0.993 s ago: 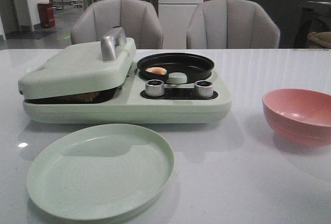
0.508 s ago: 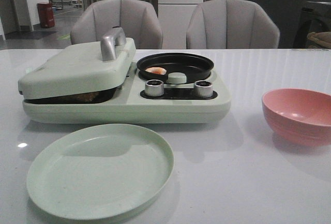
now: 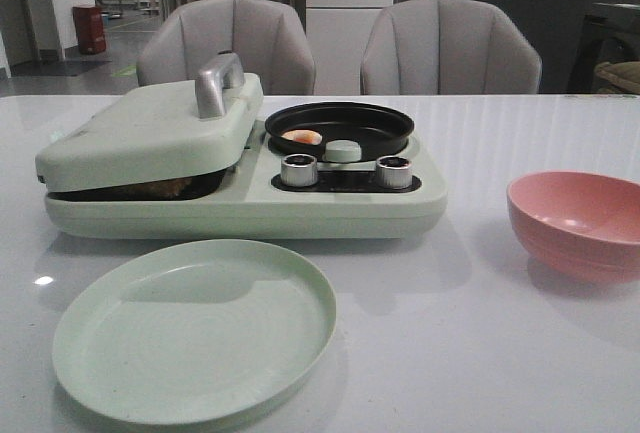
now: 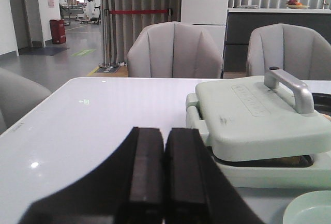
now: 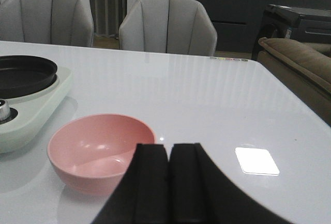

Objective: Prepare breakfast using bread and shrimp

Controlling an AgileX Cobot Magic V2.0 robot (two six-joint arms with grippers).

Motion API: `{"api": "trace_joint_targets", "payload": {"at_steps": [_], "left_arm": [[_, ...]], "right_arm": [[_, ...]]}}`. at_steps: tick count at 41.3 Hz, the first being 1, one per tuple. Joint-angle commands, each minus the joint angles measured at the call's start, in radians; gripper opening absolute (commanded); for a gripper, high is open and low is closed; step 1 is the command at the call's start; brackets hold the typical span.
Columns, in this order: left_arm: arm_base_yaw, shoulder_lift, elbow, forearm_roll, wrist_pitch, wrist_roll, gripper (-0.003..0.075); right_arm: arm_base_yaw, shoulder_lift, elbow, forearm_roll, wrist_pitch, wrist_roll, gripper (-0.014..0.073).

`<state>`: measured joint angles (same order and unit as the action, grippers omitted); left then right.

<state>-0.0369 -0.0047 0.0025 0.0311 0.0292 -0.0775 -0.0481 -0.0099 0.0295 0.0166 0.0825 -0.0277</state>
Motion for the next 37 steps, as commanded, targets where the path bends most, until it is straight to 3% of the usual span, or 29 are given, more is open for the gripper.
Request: {"api": "trace_joint_targets", "payload": {"at_steps": [1,37], "left_arm": [[-0.009,-0.024,0.032,-0.008,-0.092,-0.008,0.0104],[-0.009,-0.024,0.032,-0.008,-0.092,-0.008,0.0104]], "right_arm": [[-0.004,-0.02,-0.005,0.019,-0.105,-0.009,0.0015],[0.025,-0.02,-0.005,0.024,-0.159,-0.009,0.0015]]}}
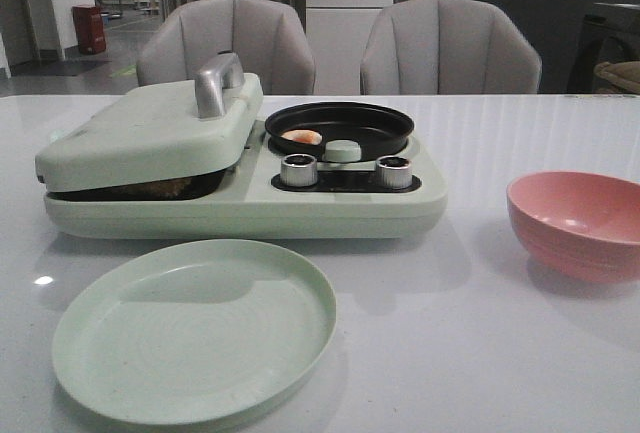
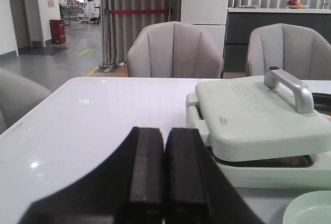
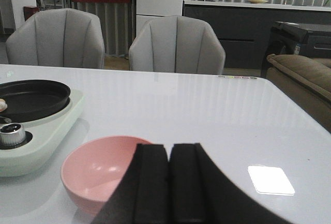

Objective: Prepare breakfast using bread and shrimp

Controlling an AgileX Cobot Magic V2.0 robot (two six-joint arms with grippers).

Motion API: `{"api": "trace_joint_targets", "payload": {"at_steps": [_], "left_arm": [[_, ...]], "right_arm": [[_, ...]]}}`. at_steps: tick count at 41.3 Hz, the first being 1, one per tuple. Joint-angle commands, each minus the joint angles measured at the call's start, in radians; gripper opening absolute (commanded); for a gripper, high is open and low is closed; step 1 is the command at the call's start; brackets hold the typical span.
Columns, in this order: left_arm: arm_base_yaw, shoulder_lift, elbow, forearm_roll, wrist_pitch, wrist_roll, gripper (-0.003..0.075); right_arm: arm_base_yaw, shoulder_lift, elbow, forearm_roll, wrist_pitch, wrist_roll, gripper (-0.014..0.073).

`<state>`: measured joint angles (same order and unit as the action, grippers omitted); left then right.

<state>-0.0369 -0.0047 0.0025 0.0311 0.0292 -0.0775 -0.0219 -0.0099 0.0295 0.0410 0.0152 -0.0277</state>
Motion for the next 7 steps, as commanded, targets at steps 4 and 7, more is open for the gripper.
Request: {"api": "trace_joint_targets", "payload": {"at_steps": [4,7], "left_arm": [[-0.009,-0.024,0.032,-0.008,-0.092,-0.008,0.0104],[-0.009,-0.024,0.032,-0.008,-0.092,-0.008,0.0104]], "right_arm": [[-0.001,-0.02,-0.005,-0.001,-0.092,-0.009,0.0015],[-0.001,-0.02,-0.005,-0.001,-0.092,-0.009,0.0015]]}}
